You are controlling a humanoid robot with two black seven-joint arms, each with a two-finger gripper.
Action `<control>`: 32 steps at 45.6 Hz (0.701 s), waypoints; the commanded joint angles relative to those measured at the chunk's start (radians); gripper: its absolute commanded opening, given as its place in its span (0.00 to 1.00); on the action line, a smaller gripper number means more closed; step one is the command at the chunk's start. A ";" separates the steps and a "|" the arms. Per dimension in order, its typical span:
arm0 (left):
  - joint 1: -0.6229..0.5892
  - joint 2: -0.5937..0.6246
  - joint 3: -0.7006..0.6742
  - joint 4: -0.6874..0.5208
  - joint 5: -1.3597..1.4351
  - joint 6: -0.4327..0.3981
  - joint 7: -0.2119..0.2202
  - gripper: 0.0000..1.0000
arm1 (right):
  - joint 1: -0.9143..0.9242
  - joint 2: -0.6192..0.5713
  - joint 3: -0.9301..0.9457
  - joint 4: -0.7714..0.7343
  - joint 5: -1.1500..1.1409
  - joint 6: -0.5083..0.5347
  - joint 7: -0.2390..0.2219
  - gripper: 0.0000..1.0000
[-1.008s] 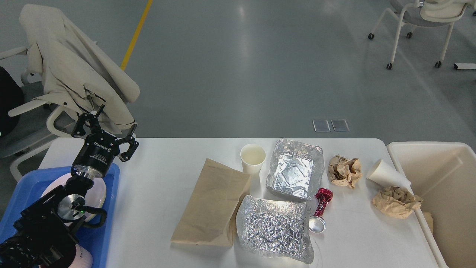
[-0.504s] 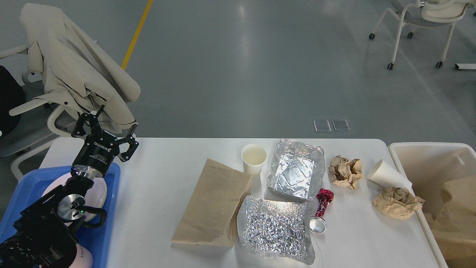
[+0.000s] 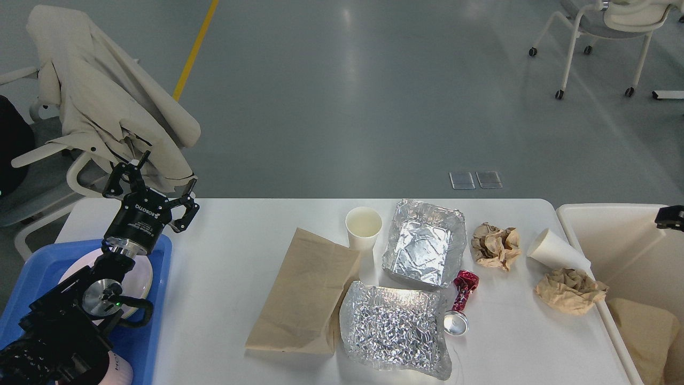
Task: Tidy desktop
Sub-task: 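Withdraw the right gripper upward from the bin, then lower the right gripper onto the crumpled brown paper beside the bin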
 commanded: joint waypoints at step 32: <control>0.000 0.000 0.000 0.000 0.000 0.000 0.000 1.00 | 0.811 0.128 -0.071 0.451 -0.041 0.544 0.009 1.00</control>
